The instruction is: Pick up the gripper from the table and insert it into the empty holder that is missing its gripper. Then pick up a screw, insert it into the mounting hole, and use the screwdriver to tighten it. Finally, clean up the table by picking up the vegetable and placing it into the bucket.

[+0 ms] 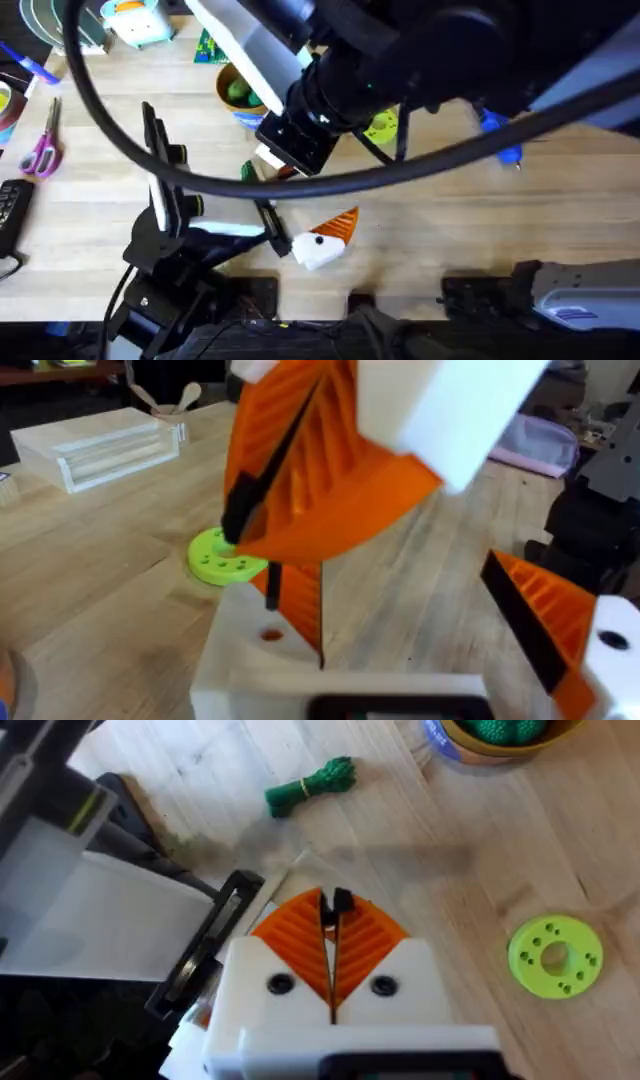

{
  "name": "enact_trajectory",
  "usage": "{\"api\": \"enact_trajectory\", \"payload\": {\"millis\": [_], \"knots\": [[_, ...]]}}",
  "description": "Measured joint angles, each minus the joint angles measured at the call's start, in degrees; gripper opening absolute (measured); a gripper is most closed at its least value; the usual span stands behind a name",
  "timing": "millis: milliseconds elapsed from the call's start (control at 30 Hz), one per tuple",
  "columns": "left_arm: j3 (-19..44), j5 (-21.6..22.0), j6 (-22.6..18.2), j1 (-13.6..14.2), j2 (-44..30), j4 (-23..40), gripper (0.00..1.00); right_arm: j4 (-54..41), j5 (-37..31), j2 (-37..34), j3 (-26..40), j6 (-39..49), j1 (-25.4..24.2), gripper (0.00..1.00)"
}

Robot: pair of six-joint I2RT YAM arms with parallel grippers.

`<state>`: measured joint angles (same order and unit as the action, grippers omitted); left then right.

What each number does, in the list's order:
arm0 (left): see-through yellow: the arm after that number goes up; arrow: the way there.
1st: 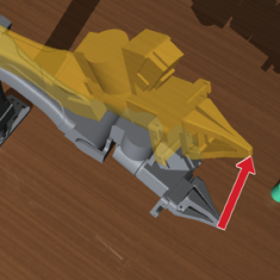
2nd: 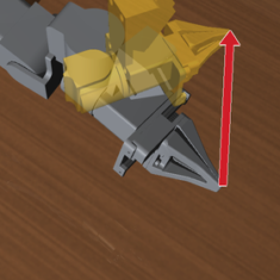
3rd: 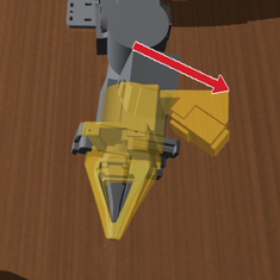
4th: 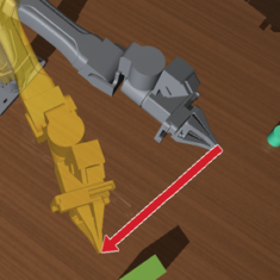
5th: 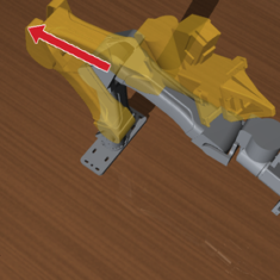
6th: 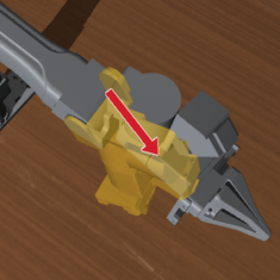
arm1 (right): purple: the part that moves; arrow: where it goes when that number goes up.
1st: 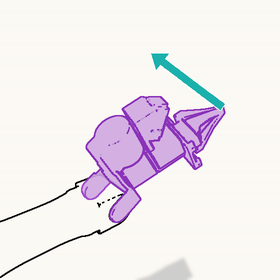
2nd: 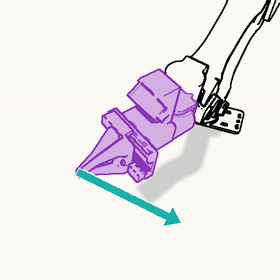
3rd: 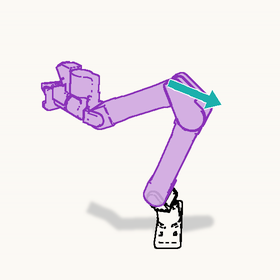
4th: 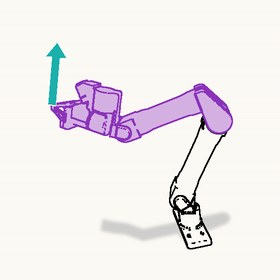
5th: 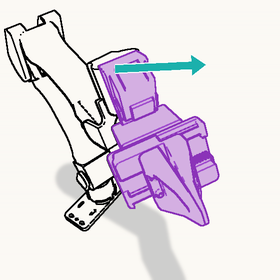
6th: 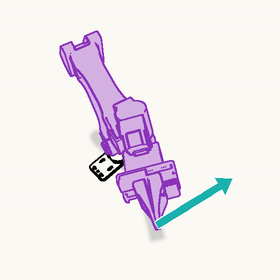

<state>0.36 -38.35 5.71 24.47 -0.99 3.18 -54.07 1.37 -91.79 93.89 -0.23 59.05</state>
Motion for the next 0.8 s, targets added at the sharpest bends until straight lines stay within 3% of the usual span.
{"api": "enact_trajectory", "payload": {"millis": [800], "knots": [[0.00, 0.01, -0.32, 0.00, -0.07, 0.07, 0.992, -1.04, 1.28, -4.22, 0.13, -0.02, -0.02, 0.006]]}}
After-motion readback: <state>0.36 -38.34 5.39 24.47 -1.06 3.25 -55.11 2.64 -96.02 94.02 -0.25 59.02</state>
